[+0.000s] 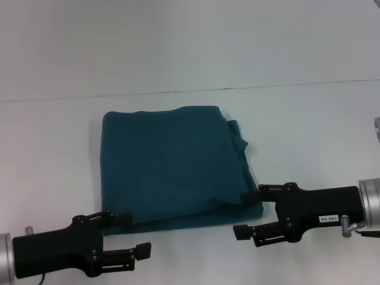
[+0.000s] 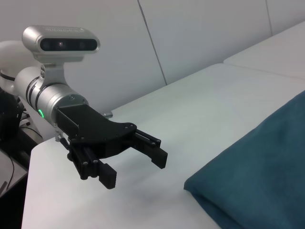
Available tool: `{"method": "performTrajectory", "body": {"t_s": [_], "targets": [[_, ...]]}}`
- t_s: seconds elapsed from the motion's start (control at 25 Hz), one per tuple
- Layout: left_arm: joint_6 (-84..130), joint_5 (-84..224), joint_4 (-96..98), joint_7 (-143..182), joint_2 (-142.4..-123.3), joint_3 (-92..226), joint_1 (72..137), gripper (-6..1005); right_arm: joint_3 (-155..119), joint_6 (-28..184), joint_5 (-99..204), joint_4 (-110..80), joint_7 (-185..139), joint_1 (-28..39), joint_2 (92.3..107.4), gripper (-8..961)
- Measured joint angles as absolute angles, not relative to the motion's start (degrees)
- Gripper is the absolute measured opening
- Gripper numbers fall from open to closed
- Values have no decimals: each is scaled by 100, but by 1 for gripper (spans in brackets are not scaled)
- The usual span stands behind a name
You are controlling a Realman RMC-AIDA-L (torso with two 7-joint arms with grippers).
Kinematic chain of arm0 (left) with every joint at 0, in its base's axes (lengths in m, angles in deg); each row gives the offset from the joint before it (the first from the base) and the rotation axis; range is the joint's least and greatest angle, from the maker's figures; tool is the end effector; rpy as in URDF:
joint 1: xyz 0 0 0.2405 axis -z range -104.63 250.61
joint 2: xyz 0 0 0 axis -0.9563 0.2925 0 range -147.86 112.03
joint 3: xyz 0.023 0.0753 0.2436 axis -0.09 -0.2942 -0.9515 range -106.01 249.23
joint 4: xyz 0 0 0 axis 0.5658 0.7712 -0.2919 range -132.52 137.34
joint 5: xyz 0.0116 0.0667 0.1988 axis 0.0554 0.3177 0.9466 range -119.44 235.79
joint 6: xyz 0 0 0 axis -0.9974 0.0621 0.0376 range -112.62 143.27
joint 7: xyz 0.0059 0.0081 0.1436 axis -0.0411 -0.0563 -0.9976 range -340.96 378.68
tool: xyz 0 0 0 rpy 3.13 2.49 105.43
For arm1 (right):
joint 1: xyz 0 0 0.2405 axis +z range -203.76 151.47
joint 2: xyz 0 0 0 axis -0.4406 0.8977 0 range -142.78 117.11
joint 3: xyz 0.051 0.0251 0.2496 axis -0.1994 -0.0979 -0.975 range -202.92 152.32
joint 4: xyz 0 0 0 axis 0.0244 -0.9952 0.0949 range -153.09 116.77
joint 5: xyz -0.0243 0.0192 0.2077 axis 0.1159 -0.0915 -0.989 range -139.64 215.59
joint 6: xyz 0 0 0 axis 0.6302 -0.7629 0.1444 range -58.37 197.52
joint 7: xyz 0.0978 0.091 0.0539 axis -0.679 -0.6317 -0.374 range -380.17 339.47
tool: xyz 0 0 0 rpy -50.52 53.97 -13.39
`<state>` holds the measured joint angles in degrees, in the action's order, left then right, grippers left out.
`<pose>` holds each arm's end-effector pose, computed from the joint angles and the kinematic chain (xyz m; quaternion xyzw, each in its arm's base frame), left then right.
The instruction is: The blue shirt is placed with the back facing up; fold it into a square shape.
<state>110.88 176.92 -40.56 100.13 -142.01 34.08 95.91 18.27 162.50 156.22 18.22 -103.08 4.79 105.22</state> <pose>-0.2765 0.2802 -0.0185 -0.9270 -0.2629 -0.2523 0.0893 0.2614 0.3162 -0.0109 -0.9503 0.2284 0.2051 0.0527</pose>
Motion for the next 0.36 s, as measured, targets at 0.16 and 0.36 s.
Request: {"method": "performTrajectory", "body": {"t_s": [0.16,0.36], "targets": [[11088,17705,-4056,10015,-14201,3408,9593,888,1830,16253,15622,1823,-10307,486,10528,915],[11114,17708,-4056,10019,-14201,3409,9593,888,1830,16251,15619,1822,-10306,488,10528,916]]}}
